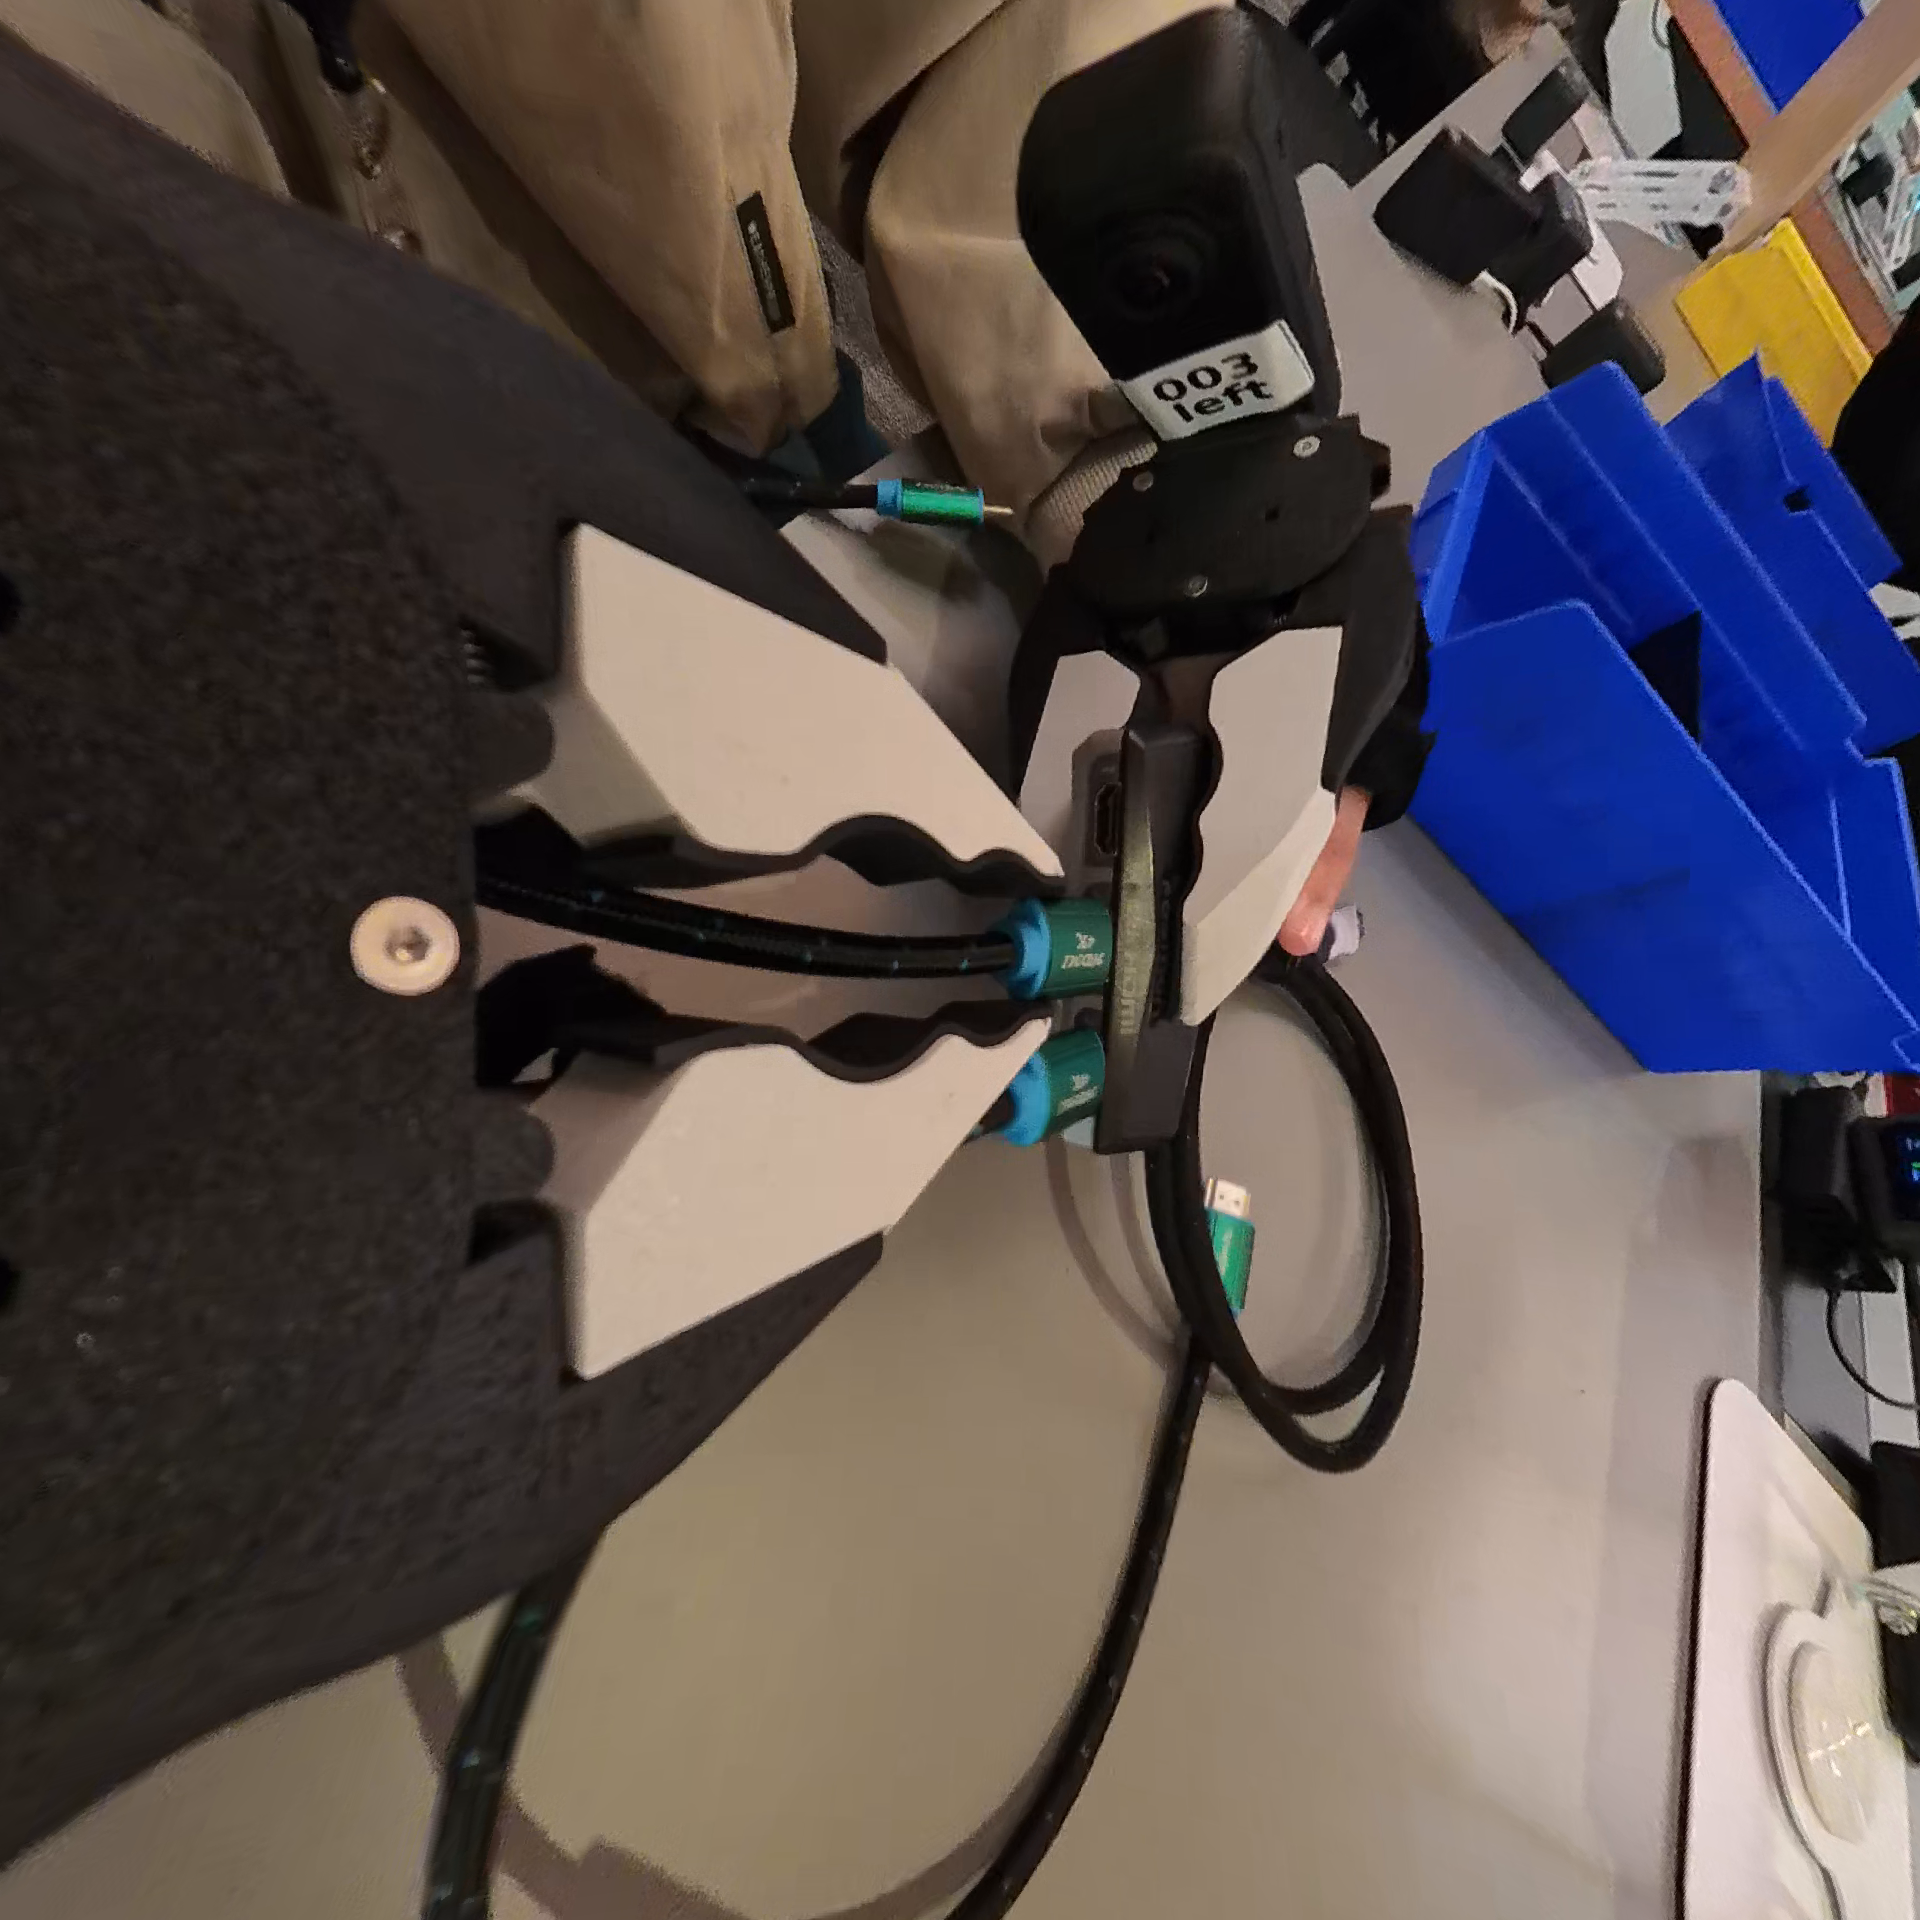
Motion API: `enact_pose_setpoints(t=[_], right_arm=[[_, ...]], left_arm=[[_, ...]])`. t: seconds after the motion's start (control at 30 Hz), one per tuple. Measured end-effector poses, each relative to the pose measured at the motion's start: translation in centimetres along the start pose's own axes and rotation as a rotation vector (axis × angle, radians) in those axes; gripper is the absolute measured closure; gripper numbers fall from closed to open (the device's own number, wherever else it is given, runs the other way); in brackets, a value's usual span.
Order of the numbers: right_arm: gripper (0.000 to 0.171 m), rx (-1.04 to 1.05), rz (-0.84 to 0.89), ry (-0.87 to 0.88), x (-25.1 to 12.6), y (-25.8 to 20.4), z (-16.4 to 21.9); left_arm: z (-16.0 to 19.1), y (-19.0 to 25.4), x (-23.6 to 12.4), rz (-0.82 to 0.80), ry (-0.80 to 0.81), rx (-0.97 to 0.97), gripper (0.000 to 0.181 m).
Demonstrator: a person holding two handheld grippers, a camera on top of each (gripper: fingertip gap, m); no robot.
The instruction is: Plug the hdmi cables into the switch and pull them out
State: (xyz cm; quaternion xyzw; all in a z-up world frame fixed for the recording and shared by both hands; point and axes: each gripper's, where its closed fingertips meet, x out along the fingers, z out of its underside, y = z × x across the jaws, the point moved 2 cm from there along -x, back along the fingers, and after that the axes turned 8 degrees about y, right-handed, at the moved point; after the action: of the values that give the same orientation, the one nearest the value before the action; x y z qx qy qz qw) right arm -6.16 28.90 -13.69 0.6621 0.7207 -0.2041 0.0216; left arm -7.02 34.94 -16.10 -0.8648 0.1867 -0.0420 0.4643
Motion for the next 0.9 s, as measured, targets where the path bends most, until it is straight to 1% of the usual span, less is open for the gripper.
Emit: enact_pose_setpoints(t=[0.03,0.07,0.1,0.13,0.2,0.23,0.3,0.37,0.43,0.53,0.63,0.7,0.77,0.9], right_arm=[[0.152,0.002,0.042,0.030,-0.7,0.7,-0.5],[0.153,0.012,0.094,0.076,-2.3,2.0,-1.5],[0.153,0.040,0.111,0.135,-3.9,2.9,-2.6],[0.153,0.052,0.100,0.172,-5.0,3.2,-3.2],[0.152,0.010,0.132,0.158,-5.8,4.5,-3.1],[0.152,0.016,0.119,0.176,-6.0,4.9,-3.3],[0.152,0.105,0.030,0.203,-6.3,4.7,-3.8],[0.153,0.142,-0.051,0.253,-7.3,3.8,-5.0],[0.153,0.133,-0.193,0.247,-8.3,1.6,-6.5],[0.153,-0.027,-0.263,0.269,-10.7,-0.7,-10.4],[0.152,-0.243,-0.170,0.314,-13.8,-0.2,-15.7],[0.152,-0.355,-0.102,0.349,-15.9,1.5,-19.4],[0.153,-0.418,-0.038,0.352,-17.4,4.2,-22.4],[0.152,-0.456,-0.018,0.258,-18.5,10.6,-25.4]], left_arm=[[1.9,-1.1,-0.4,-0.051,-0.099,-0.009,0.157],[3.5,-2.7,-1.3,-0.116,-0.153,-0.052,0.157],[3.9,-3.9,-2.0,-0.159,-0.139,-0.118,0.158],[3.5,-3.9,-2.0,-0.154,-0.108,-0.134,0.158],[2.8,-1.7,-0.6,-0.054,-0.111,-0.050,0.158],[2.7,-1.4,-0.1,-0.041,-0.110,-0.036,0.158],[2.7,-2.4,-0.1,-0.087,-0.100,-0.096,0.158],[3.1,-3.5,-0.4,-0.137,-0.109,-0.155,0.158],[3.7,-4.3,-0.7,-0.182,-0.139,-0.182,0.158],[4.1,-4.9,-0.9,-0.215,-0.144,-0.202,0.158],[4.0,-4.9,-0.9,-0.215,-0.140,-0.209,0.158],[4.0,-4.7,-0.9,-0.202,-0.142,-0.204,0.158],[3.9,-4.3,-0.7,-0.184,-0.143,-0.191,0.158],[3.8,-3.9,-0.6,-0.164,-0.148,-0.172,0.158]])
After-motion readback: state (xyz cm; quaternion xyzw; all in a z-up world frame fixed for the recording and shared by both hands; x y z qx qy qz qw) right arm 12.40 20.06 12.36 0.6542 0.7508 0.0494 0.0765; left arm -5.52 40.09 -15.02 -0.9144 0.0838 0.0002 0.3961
